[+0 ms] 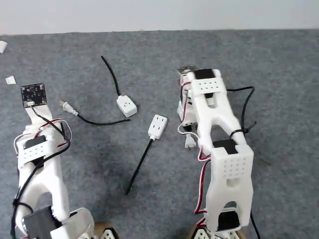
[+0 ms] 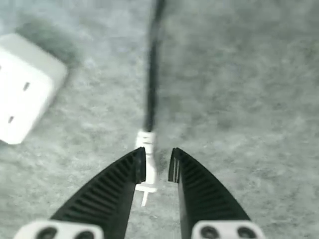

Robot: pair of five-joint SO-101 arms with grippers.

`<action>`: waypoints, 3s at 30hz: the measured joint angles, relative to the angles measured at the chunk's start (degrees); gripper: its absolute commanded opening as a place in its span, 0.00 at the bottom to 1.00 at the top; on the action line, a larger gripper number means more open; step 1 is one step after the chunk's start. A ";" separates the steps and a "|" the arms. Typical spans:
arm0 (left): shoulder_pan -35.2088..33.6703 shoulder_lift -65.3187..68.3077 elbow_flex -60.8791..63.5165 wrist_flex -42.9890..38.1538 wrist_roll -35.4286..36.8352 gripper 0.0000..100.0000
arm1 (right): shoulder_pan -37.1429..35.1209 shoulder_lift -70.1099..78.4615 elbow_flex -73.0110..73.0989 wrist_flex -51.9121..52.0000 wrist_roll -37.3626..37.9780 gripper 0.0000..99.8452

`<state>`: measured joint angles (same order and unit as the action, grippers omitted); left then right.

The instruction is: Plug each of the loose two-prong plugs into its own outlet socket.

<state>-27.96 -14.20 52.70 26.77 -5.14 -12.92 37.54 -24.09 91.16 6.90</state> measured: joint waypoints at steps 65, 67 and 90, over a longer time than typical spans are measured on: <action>0.00 0.00 0.00 0.00 0.00 0.01 | 0.97 6.15 -15.21 9.14 12.66 0.06; 0.00 0.00 0.00 0.00 0.00 0.01 | 1.05 6.15 -15.56 9.14 11.52 0.00; 0.00 0.00 0.00 0.00 0.00 0.01 | 5.01 2.90 1.58 4.48 12.13 0.01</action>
<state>-27.96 -14.20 52.70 26.77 -5.14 -7.91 40.44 -22.51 95.65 19.03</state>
